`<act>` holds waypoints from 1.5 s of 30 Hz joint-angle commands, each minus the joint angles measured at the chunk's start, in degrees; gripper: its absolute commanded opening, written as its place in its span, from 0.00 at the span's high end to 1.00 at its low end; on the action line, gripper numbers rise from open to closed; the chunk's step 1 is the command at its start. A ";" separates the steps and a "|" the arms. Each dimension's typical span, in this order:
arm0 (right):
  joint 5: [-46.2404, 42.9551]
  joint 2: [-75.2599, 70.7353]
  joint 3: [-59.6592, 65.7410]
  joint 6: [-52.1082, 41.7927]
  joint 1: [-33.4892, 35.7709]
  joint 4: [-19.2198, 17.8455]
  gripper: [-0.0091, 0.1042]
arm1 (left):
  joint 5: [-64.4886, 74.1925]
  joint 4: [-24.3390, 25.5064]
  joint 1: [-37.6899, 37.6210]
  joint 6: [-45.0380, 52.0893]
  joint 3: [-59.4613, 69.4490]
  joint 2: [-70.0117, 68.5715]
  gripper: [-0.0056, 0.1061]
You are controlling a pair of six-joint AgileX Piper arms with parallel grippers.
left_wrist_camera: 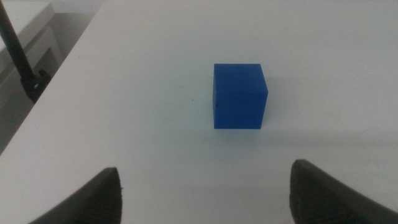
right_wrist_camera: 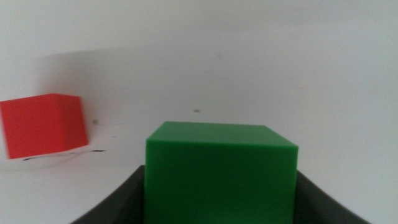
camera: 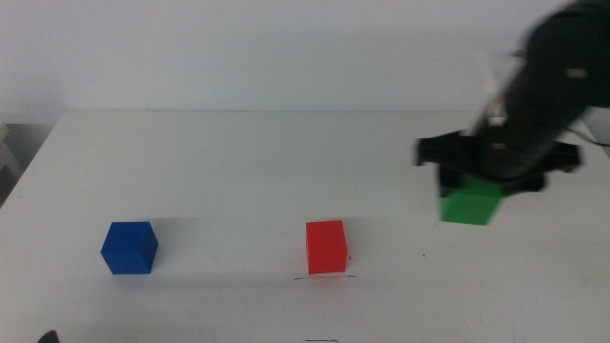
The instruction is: Stack red cubes first, then green, then blue cubes in a specific spot.
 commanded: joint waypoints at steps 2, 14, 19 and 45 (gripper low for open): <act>1.61 3.66 -7.96 2.49 4.29 -3.55 0.93 | -4.36 -0.84 -0.25 -0.11 -0.10 -1.46 0.14; 5.44 20.92 -27.72 2.64 13.85 -3.17 0.93 | -4.36 -0.84 -0.25 -0.11 -0.10 -1.46 0.14; 5.92 23.11 -29.41 1.96 14.20 -2.45 0.93 | -4.36 -0.84 -0.25 -0.11 -0.10 -1.46 0.14; 3.78 27.05 -29.41 1.31 12.94 -0.75 0.93 | -4.36 -0.84 -0.25 -0.11 -0.10 -1.46 0.14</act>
